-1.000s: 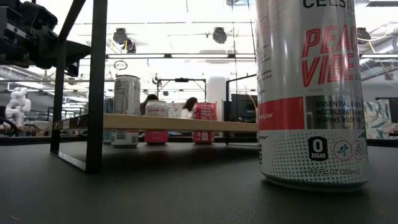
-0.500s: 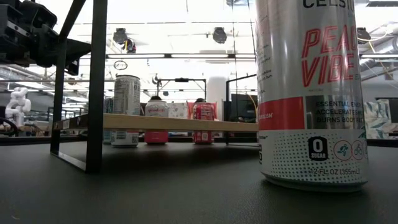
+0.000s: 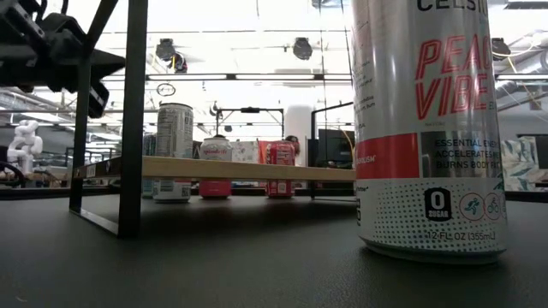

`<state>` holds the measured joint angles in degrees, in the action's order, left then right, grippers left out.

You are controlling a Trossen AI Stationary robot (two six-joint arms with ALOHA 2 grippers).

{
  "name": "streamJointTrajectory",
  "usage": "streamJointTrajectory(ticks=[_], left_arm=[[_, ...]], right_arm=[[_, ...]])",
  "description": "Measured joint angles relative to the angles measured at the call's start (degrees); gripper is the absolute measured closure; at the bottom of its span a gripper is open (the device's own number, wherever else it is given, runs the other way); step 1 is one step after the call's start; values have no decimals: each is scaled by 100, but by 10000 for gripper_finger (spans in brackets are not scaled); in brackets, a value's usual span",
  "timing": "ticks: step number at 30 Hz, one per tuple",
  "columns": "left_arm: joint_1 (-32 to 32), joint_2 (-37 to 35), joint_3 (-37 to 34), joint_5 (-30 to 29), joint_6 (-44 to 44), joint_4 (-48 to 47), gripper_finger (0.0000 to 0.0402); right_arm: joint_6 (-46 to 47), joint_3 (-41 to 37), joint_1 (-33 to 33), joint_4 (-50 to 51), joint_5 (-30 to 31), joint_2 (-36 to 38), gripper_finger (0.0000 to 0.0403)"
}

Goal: Place canned beverage on shelf
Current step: Put the bottom right blue soda can on the shelf

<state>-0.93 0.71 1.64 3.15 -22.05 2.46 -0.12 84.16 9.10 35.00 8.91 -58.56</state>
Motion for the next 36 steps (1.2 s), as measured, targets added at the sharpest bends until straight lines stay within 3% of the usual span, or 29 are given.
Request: streamJointTrajectory(ticks=[9, 18, 29, 36], left_arm=[[2, 550, 1427, -45, 1039, -347, 402], [2, 2222, 3512, -257, 1645, -1320, 402], [4, 4243, 6088, -364, 2059, -2500, 402], [3, 4962, 6786, -364, 1541, -2526, 402]], right_arm=[[-9, 0, 0, 2, 125, -223, 403], [163, 0, -2, 54, 178, -297, 403], [845, 0, -2, 348, 177, -320, 403], [1183, 0, -2, 710, 177, -320, 403]])
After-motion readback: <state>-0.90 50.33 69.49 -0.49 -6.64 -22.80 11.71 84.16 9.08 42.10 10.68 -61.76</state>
